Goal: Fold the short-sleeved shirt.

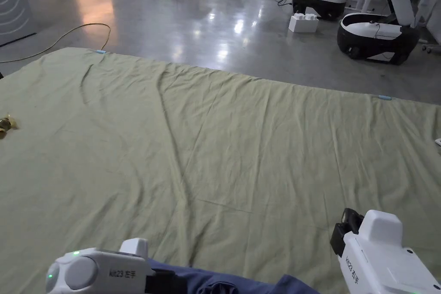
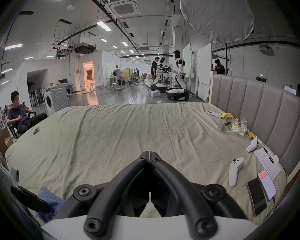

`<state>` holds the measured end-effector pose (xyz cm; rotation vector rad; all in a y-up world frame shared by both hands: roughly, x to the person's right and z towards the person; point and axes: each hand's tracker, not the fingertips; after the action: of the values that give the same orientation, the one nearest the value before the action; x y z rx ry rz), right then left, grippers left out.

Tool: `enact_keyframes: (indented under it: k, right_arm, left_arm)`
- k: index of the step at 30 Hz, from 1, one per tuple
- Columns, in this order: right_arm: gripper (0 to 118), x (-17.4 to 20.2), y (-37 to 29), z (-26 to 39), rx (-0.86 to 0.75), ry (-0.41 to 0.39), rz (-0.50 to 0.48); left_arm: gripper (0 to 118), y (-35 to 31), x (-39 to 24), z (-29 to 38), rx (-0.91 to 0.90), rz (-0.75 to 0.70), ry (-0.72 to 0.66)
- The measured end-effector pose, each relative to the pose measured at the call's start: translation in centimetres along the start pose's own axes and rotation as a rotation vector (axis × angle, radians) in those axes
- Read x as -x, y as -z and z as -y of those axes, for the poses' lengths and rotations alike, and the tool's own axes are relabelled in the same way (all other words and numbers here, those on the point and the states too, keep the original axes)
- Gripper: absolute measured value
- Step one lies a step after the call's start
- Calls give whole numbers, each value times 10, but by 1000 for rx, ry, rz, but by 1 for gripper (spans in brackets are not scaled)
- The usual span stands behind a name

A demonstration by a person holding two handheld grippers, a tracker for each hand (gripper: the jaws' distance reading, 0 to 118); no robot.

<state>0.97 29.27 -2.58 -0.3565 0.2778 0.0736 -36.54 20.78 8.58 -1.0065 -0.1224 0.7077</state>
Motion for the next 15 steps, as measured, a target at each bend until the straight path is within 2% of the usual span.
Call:
enact_keyframes:
  k: [3,7,10,15]
  right_arm:
    - [1,-2,-1,0,1,-6,4]
    - [1,-3,-1,0,1,-13,6]
    - [1,-4,-2,0,1,-12,8]
    - [1,-2,-2,0,-2,-13,2]
  left_arm:
    - [21,16,-11,5,36,17,43]
    - [19,31,-46,14,75,13,107]
    - [17,44,-52,14,84,96,95]
    - [17,62,-65,16,86,89,117]
